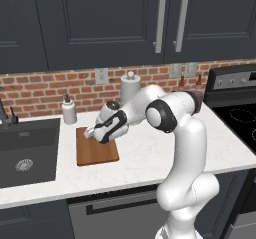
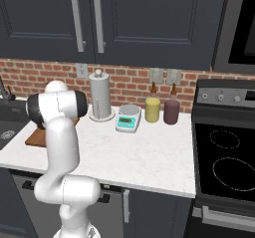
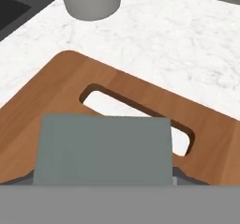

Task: Pick up the sponge from the counter and clean the cutting board by briefly scrubbing or pressing down on the cutting board. Once finished, release the sponge.

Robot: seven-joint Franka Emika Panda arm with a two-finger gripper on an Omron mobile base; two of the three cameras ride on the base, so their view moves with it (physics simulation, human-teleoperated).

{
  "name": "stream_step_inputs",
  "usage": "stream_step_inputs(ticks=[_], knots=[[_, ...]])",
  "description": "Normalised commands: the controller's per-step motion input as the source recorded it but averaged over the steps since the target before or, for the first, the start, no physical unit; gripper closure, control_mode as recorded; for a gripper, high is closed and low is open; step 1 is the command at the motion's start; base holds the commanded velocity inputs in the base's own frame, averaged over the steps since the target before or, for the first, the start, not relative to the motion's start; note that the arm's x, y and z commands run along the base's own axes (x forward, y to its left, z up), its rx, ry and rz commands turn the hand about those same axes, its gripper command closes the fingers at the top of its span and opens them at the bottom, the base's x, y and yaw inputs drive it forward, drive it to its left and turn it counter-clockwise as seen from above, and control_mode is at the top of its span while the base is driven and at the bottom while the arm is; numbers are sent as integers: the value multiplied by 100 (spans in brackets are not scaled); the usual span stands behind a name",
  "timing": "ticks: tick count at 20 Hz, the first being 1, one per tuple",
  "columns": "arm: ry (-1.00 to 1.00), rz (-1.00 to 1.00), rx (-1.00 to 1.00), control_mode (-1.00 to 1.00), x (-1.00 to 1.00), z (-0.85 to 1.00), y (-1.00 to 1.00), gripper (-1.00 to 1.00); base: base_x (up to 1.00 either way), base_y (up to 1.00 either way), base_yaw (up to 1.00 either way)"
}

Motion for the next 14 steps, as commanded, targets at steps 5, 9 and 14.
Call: stream_step_inputs(ticks=[5,9,14], knots=[[-2,7,0,-100,13,-8,46,100,0,0,0],[0,5,0,-100,0,-44,53,100,0,0,0],[0,3,0,-100,-15,-47,34,100,0,0,0]])
